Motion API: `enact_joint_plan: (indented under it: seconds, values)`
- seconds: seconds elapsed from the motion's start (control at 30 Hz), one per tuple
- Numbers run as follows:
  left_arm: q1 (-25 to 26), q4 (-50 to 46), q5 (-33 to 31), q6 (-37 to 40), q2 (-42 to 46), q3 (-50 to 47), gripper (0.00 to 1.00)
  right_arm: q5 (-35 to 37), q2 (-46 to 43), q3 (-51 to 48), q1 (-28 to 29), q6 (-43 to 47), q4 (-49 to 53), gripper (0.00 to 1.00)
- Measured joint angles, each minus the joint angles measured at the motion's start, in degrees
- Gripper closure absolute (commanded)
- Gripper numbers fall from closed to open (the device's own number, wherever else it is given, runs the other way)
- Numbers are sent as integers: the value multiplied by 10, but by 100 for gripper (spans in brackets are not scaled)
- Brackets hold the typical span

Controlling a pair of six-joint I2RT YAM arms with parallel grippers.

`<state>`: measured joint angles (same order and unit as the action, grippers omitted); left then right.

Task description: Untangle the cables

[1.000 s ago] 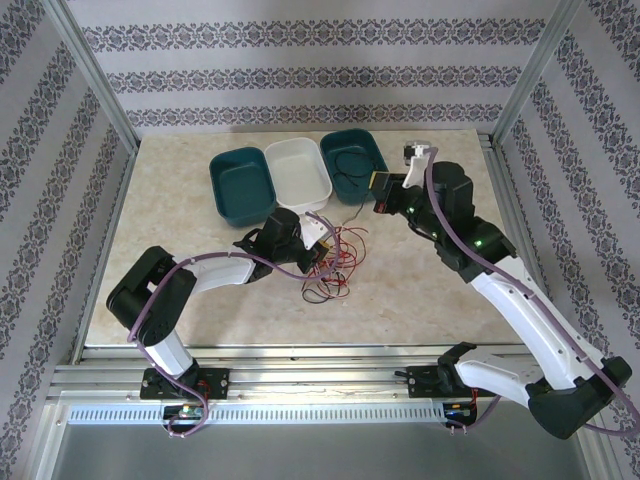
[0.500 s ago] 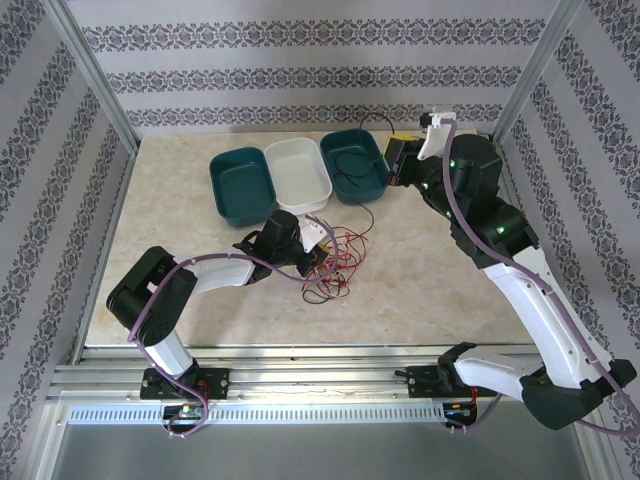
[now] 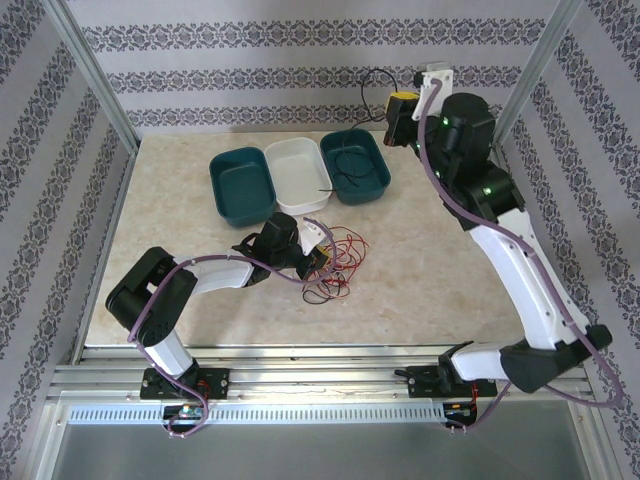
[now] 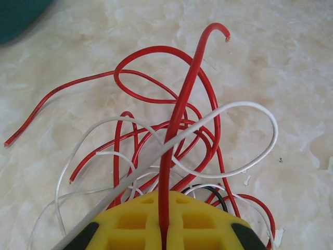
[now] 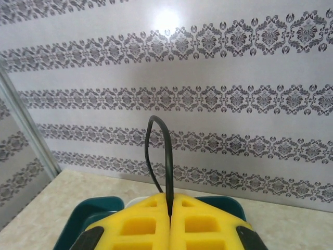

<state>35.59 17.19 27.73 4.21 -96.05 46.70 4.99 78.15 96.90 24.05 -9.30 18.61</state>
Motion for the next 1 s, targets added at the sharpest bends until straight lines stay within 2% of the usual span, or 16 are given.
enact_joint_plan:
  seconds: [0.43,0.67,1.0]
  values:
    - [-1,8,40,-24,2,-1,91,1,187,73,-75,0,-44,100]
    - [-1,18,49,-33,2,-1,91,-2,247,113,-83,-8,-52,100]
    - [-1,30,53,-47,1,-1,91,-2,316,117,-85,3,-28,100]
